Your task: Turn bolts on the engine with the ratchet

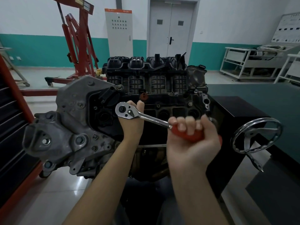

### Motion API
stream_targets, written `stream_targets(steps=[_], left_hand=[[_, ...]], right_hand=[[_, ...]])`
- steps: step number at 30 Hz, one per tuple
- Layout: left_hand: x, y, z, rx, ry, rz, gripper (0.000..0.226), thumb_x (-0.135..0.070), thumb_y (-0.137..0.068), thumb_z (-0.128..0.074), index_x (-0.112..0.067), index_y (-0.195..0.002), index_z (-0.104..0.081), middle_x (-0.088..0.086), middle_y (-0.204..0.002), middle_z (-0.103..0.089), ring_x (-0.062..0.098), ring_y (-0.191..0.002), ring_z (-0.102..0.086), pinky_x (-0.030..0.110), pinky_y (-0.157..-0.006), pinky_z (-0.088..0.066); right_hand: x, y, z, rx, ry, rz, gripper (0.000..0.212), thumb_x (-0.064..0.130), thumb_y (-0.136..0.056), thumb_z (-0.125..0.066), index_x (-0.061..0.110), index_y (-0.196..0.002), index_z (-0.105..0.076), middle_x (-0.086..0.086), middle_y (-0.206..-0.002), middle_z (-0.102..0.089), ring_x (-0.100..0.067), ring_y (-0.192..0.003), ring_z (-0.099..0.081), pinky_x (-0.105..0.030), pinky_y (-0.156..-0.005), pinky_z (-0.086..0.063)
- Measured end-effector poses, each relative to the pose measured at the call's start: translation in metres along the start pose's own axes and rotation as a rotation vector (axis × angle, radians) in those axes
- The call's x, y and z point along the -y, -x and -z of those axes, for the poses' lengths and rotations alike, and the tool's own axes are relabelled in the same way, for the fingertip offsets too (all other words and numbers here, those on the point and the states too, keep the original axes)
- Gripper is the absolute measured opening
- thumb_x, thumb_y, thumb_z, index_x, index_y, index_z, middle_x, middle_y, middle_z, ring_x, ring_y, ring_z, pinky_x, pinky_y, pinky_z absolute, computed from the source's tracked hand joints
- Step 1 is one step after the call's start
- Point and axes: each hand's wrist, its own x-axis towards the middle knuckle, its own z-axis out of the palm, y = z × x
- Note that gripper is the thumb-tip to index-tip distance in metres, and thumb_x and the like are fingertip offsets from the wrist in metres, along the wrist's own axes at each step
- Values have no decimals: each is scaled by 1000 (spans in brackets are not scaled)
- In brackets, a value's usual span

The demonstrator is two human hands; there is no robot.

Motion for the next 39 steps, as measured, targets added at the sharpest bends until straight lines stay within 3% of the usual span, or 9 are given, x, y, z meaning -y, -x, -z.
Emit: stream_targets(steps=[4,10,13,18,21,24,30,35,39], left_hand=[[0,1,-1,2,-11,15,48,-9,-83,-56,-24,-52,-22,-17,-43,-25,1,-42,-22,20,-45,-22],[6,0,-1,51,-41,-38,36,-16,-77,-55,-17,-52,-30,-19,-47,-33,-1,-41,-31,11,-47,-26],[1,0,-2,61,-64,-106,33,-26,-72,-56,-33,-47,-35,-19,-44,-34,-1,-41,-30,11,-45,-24],[5,2,2,-9,-101,40,34,-27,-76,-59,-33,-54,-34,-19,-42,-40,-3,-45,-37,11,-52,-30],[3,-1,-1,-18,-57,-38,48,-14,-85,-64,-24,-54,-29,-17,-44,-34,0,-43,-33,10,-50,-31],[-1,-1,-2,-25,-4,-36,50,-20,-84,-64,-24,-52,-26,-17,-43,-28,2,-41,-26,14,-47,-28],[9,-4,-3,-13,-66,-49,58,-1,-87,-60,-30,-51,-25,-19,-40,-32,-1,-38,-31,7,-45,-27],[4,-3,-5,57,-79,-83,40,-24,-73,-60,-35,-42,-38,-21,-42,-36,-2,-39,-31,9,-44,-26],[4,-1,-4,24,-6,-90,41,-24,-73,-62,-31,-49,-30,-19,-42,-34,-2,-40,-31,8,-46,-28]], right_hand=[[1,5,4,-2,28,14,31,17,-76,-46,18,-47,-37,2,-43,-28,-14,-41,-31,-26,-48,-40],[21,-55,-41,125,294,-139,29,11,-73,-47,19,-49,-34,6,-40,-24,-11,-37,-22,-18,-43,-29],[19,-78,-62,164,422,-262,37,9,-85,-43,18,-50,-32,6,-39,-24,-10,-35,-22,-19,-42,-27],[14,-53,-41,142,285,-152,34,9,-86,-44,18,-54,-35,5,-43,-27,-11,-38,-26,-19,-44,-33],[6,-15,-10,57,87,-24,32,13,-83,-45,18,-52,-37,3,-44,-30,-13,-41,-32,-23,-47,-41],[-2,7,7,15,9,-4,33,16,-79,-46,18,-47,-39,1,-44,-31,-15,-43,-36,-28,-51,-46],[16,-36,-20,96,191,-71,30,11,-77,-44,19,-51,-34,5,-42,-25,-12,-38,-25,-21,-43,-34],[23,-79,-59,126,386,-265,39,9,-88,-41,18,-51,-31,6,-39,-23,-11,-36,-21,-19,-42,-28],[20,-61,-43,111,294,-177,34,9,-83,-45,18,-53,-34,5,-41,-26,-11,-37,-24,-20,-43,-31]])
